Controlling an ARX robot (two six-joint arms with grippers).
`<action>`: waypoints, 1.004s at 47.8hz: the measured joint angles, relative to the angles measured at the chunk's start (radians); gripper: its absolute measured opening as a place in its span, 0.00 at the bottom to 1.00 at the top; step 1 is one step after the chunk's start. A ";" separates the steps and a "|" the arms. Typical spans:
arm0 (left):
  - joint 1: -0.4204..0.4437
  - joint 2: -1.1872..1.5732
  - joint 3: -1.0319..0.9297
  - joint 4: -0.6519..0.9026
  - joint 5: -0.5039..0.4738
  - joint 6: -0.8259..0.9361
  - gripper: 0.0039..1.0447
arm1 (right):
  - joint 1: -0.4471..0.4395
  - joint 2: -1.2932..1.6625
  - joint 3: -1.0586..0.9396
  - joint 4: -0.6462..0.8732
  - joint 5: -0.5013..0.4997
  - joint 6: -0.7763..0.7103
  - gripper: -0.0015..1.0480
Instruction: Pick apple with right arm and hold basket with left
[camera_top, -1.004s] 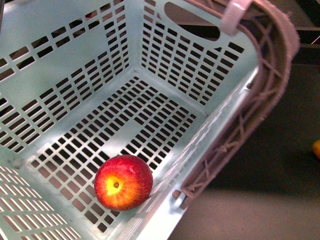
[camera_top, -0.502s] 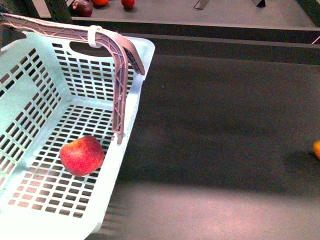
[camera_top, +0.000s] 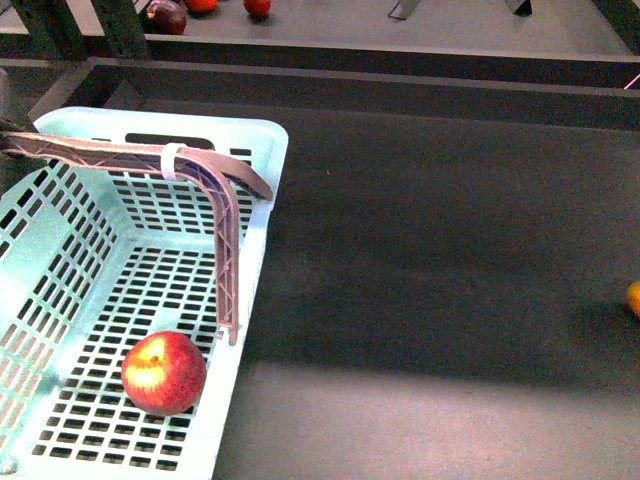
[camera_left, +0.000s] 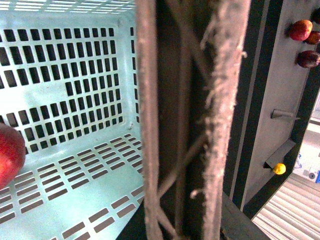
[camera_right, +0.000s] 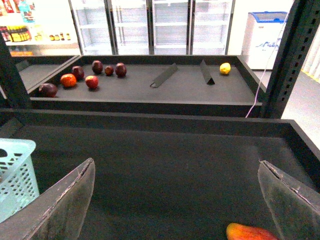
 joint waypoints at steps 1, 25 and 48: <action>0.000 -0.001 -0.002 0.000 0.000 0.001 0.06 | 0.000 0.000 0.000 0.000 0.000 0.000 0.91; -0.014 -0.220 -0.043 -0.139 0.001 0.036 0.79 | 0.000 0.000 0.000 0.000 0.000 0.000 0.91; -0.018 -0.412 -0.360 0.351 -0.092 0.524 0.75 | 0.000 0.000 0.000 0.000 0.000 0.000 0.91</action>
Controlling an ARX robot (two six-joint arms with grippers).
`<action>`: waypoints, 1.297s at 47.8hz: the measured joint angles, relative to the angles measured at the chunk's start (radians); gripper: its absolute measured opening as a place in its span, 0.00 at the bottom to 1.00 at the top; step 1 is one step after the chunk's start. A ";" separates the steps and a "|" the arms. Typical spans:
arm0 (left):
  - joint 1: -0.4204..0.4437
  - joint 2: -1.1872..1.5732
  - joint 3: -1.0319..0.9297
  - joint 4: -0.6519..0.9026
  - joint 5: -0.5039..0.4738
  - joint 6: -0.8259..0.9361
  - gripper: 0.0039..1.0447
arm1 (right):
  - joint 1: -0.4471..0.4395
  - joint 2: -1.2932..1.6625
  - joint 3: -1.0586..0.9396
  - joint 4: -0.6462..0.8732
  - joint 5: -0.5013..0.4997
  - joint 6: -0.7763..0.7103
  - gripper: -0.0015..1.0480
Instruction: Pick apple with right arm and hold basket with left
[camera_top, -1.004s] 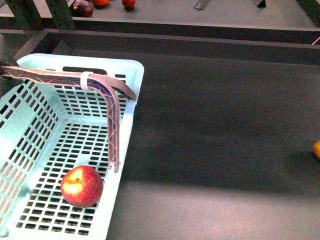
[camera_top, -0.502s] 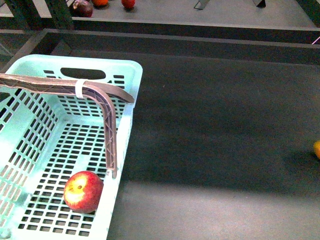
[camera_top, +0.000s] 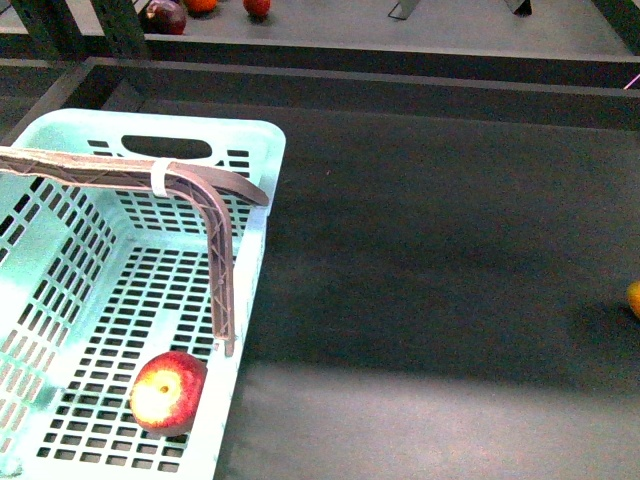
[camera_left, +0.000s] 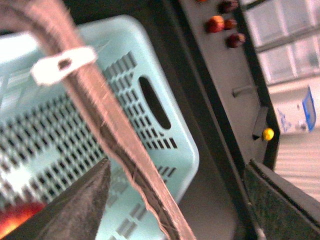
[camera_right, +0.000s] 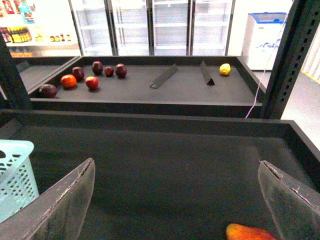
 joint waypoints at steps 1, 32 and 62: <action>0.005 -0.003 -0.048 0.122 0.003 0.152 0.70 | 0.000 0.000 0.000 0.000 0.000 0.000 0.91; 0.152 -0.467 -0.325 0.225 0.141 1.001 0.03 | 0.000 0.000 0.000 -0.001 0.000 0.000 0.91; 0.152 -0.863 -0.330 -0.144 0.142 1.005 0.03 | 0.000 0.000 0.000 -0.001 0.000 0.000 0.91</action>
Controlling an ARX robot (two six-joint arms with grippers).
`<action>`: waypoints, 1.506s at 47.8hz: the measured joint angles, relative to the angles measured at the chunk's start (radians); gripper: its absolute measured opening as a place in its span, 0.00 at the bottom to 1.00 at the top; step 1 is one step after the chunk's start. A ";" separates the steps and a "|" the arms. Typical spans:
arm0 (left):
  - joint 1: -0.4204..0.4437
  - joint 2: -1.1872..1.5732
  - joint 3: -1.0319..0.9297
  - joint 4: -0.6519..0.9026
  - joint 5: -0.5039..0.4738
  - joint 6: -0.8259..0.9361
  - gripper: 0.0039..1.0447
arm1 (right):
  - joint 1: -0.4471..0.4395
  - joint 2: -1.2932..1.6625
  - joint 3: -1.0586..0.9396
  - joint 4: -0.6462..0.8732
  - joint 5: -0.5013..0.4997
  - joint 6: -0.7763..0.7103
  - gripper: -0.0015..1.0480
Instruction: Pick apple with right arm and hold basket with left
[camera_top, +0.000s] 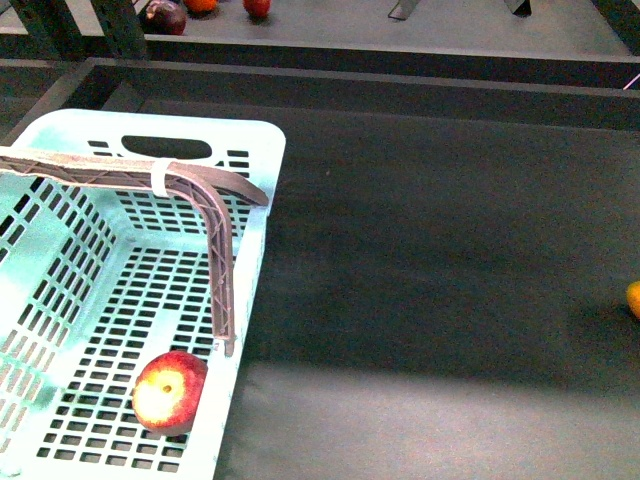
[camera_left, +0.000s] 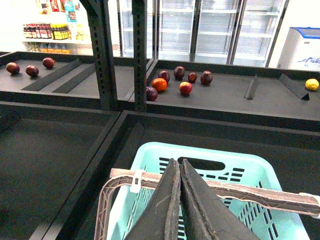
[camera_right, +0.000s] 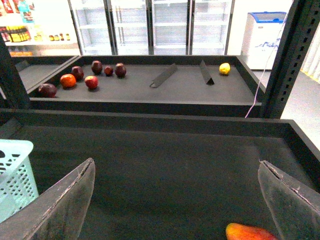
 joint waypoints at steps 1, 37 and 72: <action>0.000 -0.008 0.000 -0.008 0.000 0.000 0.03 | 0.000 0.000 0.000 0.000 0.000 0.000 0.91; 0.000 -0.340 0.000 -0.344 0.000 0.000 0.03 | 0.000 0.000 0.000 0.000 0.000 0.000 0.91; 0.000 -0.340 0.000 -0.345 0.000 0.000 0.55 | 0.000 0.000 0.000 0.000 0.000 0.000 0.91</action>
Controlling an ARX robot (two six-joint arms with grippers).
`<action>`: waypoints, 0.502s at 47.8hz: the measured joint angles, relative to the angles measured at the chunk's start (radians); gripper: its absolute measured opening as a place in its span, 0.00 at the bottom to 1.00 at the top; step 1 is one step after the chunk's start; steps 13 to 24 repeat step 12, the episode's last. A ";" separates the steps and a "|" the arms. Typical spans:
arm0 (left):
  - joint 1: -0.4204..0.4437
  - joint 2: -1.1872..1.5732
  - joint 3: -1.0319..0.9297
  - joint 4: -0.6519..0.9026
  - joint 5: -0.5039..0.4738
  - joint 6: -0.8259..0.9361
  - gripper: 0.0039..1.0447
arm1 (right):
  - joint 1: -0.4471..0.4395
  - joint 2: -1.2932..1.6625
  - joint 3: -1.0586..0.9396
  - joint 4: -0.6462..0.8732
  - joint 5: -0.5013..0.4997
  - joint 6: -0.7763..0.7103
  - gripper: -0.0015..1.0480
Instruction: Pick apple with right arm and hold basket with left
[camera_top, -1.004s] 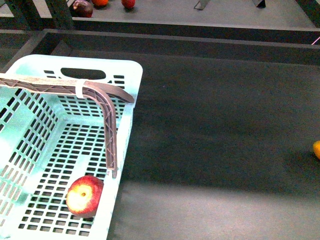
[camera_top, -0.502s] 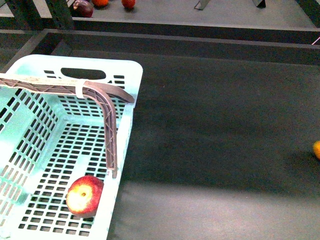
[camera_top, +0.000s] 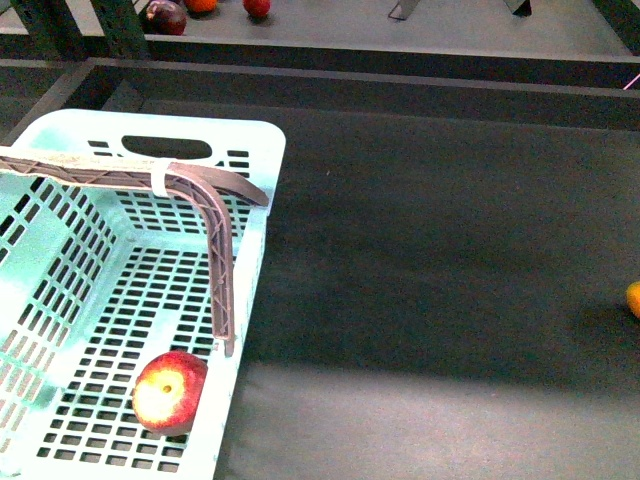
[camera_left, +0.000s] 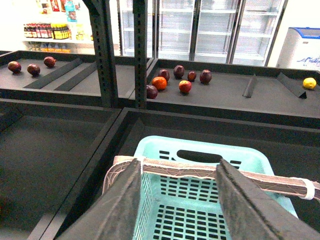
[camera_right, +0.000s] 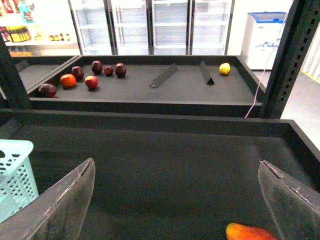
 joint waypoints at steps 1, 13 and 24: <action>0.000 0.000 0.000 0.000 0.000 0.000 0.60 | 0.000 0.000 0.000 0.000 0.000 0.000 0.91; 0.000 0.000 0.000 0.000 0.000 0.002 0.94 | 0.000 0.000 0.000 0.000 0.000 0.000 0.91; 0.000 0.000 0.000 0.000 0.000 0.002 0.94 | 0.000 0.000 0.000 0.000 0.000 0.000 0.91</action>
